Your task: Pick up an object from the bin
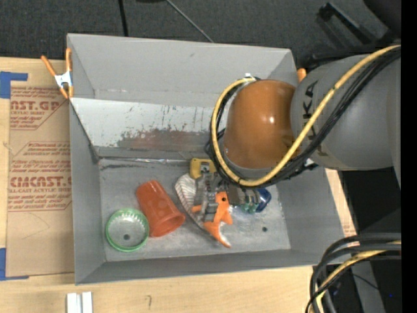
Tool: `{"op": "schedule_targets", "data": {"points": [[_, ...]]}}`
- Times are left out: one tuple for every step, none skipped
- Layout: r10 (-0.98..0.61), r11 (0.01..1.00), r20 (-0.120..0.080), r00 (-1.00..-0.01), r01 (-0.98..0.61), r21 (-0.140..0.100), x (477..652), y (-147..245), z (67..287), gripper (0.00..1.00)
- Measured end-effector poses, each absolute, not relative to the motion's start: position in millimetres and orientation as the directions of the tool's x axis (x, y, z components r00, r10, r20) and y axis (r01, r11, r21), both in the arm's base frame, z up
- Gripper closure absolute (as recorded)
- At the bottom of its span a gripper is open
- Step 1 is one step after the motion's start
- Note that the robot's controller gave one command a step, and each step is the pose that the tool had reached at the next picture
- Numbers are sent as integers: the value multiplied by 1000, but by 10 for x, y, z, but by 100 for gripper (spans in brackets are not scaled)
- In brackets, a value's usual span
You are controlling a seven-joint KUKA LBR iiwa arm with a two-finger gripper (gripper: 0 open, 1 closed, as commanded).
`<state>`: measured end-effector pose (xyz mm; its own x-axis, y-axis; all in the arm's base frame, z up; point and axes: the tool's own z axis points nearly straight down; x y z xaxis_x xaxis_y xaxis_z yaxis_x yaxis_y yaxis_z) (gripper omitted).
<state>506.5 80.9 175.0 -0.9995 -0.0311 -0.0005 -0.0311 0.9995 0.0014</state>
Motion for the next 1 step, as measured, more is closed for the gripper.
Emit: {"op": "schedule_targets", "data": {"points": [[-15, 1000, -3, -1000, -15, 1, 5212, 821, 2727, 100]]}}
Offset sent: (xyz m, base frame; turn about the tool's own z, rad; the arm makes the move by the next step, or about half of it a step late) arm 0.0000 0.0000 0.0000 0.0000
